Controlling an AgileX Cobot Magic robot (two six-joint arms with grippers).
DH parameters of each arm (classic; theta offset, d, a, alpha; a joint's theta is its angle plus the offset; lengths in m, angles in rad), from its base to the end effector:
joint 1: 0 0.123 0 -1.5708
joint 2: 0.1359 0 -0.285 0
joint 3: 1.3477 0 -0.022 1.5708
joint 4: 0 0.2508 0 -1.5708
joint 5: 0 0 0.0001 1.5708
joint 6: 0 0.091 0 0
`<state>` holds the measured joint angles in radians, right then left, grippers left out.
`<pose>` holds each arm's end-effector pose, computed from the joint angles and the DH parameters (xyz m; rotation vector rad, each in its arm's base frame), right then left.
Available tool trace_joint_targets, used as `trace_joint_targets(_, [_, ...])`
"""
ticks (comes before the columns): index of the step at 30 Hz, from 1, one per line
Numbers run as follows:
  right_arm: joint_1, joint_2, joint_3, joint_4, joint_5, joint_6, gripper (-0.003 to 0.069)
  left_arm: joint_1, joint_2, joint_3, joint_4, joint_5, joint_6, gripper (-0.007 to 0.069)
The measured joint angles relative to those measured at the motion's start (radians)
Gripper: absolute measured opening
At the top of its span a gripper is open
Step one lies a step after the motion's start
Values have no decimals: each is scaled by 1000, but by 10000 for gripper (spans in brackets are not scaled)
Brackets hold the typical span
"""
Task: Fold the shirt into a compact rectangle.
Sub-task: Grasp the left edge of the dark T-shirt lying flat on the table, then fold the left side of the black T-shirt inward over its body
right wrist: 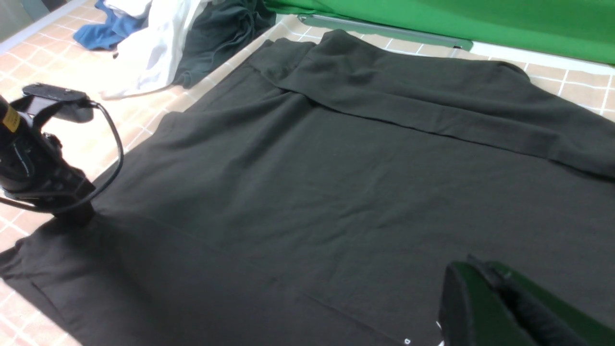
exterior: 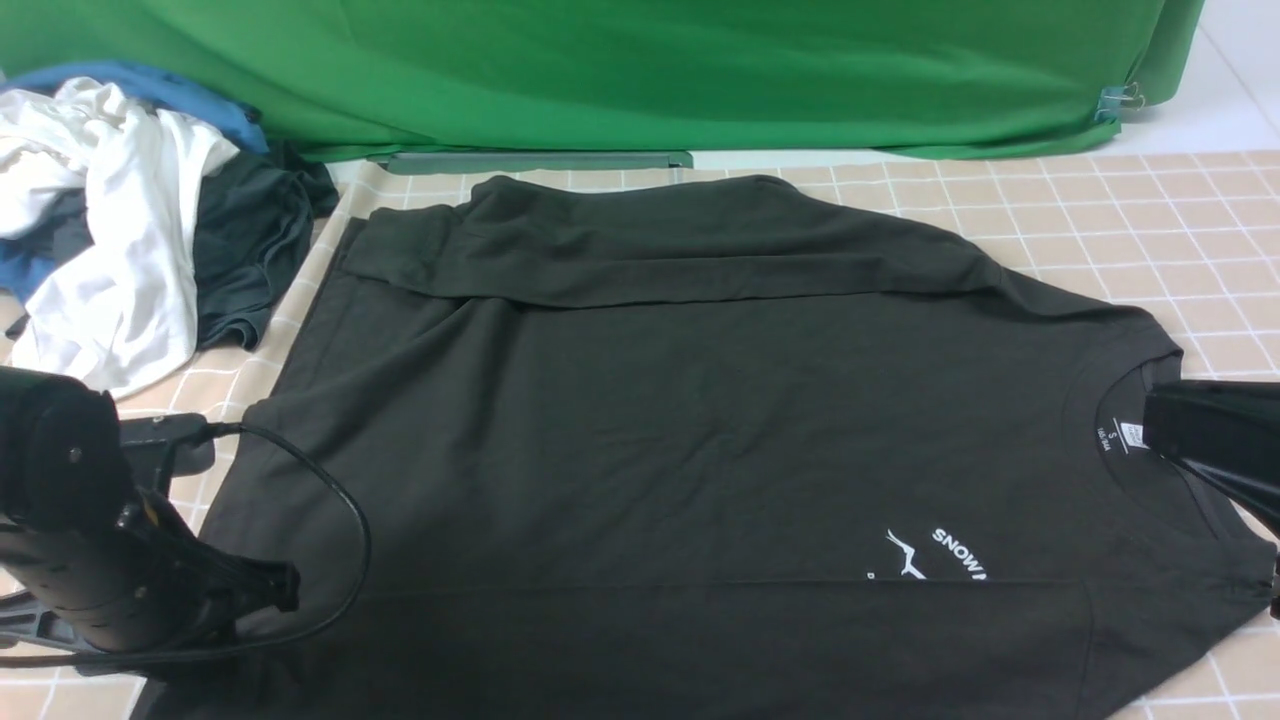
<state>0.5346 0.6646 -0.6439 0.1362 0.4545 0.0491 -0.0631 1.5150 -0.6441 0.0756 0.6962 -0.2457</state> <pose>0.1130 0.0732 0.3320 -0.3987 1.9507 0.5199 0.2241 -0.0097 0.1551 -0.1928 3.0374 0.0556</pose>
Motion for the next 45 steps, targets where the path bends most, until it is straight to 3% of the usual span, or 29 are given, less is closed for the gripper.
trace_joint_targets(2, [0, 0, 0, 0, 0, 0, 37, 0, -9, 0, 5, 7, 10, 56])
trace_joint_targets(4, [0, 0, 0, 0, 0, 0, 37, 0, -27, 3, 12, 24, 17, 36])
trace_joint_targets(13, [0, 0, 0, 0, 0, 0, 37, 0, -179, -2, -10, 77, 47, 36])
trace_joint_targets(21, [0, 0, 0, 0, -22, 0, 37, 0, -222, -148, -31, 86, 62, 36])
trace_joint_targets(30, [0, 0, 0, 0, -55, 4, 37, 0, -108, -377, -1, 51, 62, 36])
trace_joint_targets(45, [0, 0, 0, 1, -57, 57, 37, 0, 134, -415, 114, -108, 94, 44])
